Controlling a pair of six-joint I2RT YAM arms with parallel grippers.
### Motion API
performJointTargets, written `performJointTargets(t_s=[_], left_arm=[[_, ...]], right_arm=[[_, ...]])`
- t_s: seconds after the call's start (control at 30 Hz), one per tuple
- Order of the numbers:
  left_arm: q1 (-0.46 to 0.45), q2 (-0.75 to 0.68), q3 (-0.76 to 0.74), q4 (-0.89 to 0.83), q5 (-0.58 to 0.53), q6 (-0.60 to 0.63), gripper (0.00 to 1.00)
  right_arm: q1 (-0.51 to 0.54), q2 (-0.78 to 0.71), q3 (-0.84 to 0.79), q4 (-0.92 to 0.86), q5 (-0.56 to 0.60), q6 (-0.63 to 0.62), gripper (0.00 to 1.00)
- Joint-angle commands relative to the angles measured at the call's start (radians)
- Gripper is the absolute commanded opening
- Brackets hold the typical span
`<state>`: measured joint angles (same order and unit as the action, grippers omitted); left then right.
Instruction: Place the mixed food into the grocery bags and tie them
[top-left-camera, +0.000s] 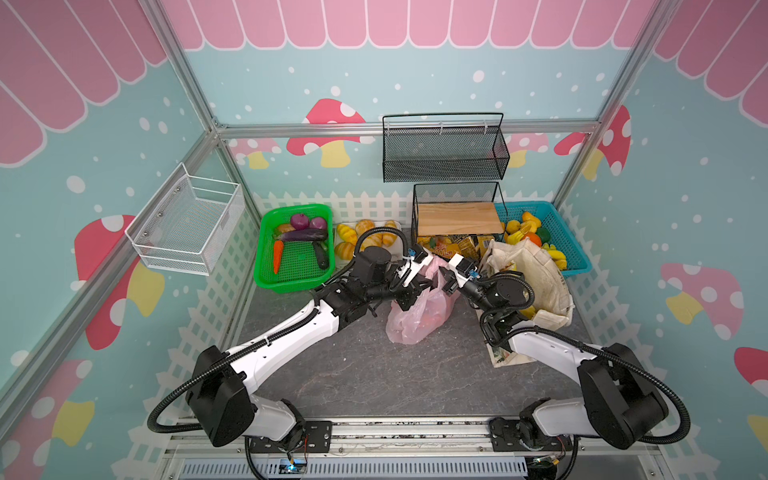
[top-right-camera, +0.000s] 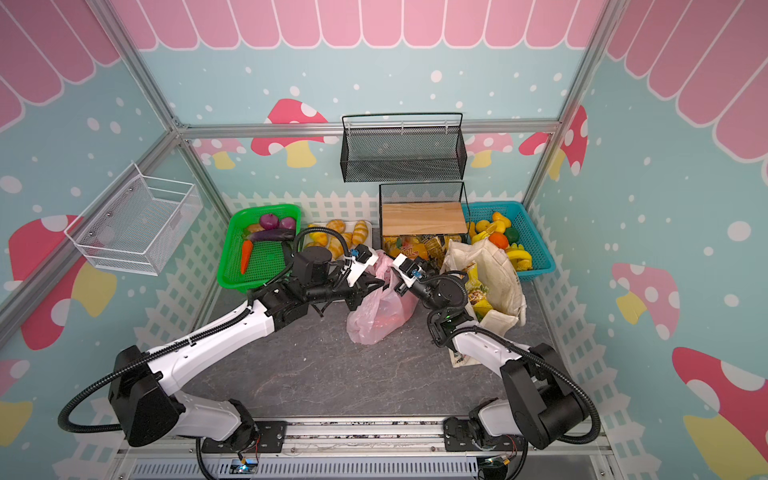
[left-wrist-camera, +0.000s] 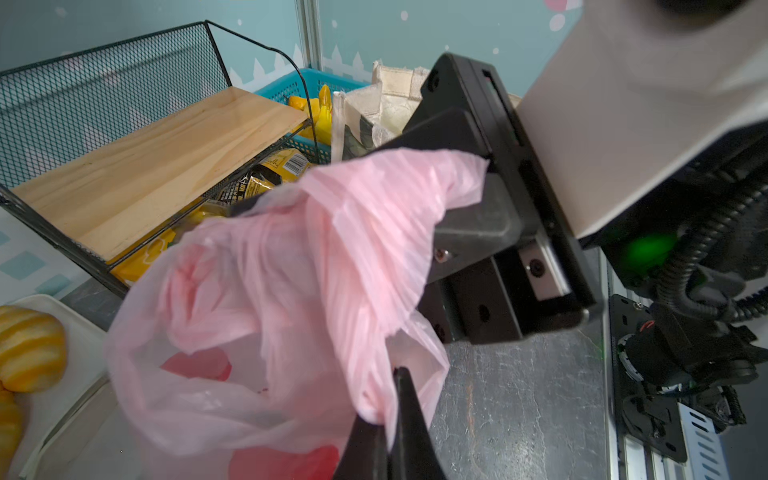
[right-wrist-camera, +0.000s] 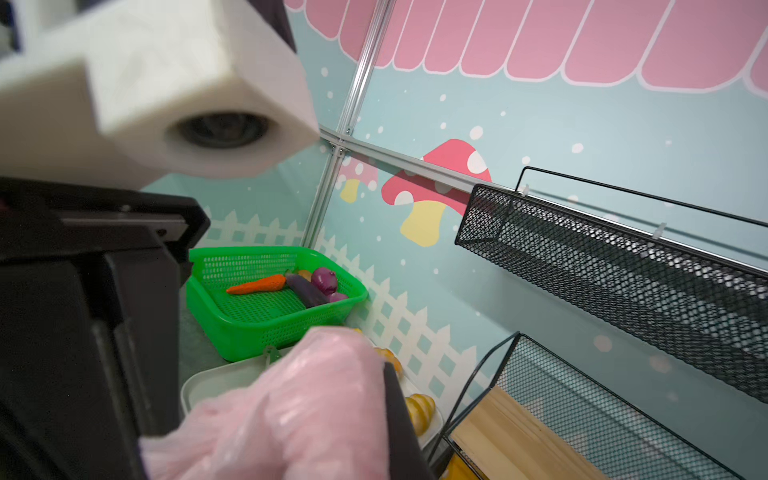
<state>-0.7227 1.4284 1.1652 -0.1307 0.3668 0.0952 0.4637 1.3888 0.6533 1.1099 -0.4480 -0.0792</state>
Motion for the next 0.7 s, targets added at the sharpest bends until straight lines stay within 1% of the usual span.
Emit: performJointTargets(t_s=[0.0,0.17,0.3,0.43,0.57,0.67], left_arm=[[-0.008,-0.007,-0.040,0.122,-0.053,-0.051,0.07],[-0.006,-0.016,-0.062,0.127,-0.026,-0.010,0.29],[0.007,-0.048,-0.082,0.103,0.016,0.041,0.42],[0.042,-0.096,-0.097,0.070,0.089,0.077,0.52],[0.099,-0.148,-0.116,0.076,0.181,0.076,0.61],[0.142,-0.180,-0.122,0.099,0.232,0.064,0.64]], right_arm=[[-0.002,0.016,-0.011,0.104,-0.111,0.077,0.00],[-0.019,0.050,-0.011,0.127,-0.219,0.103,0.00],[-0.051,0.080,-0.008,0.182,-0.296,0.150,0.00],[-0.075,0.092,0.007,0.193,-0.337,0.165,0.00],[-0.090,0.098,0.015,0.200,-0.355,0.169,0.00],[-0.097,0.099,0.019,0.199,-0.367,0.168,0.00]])
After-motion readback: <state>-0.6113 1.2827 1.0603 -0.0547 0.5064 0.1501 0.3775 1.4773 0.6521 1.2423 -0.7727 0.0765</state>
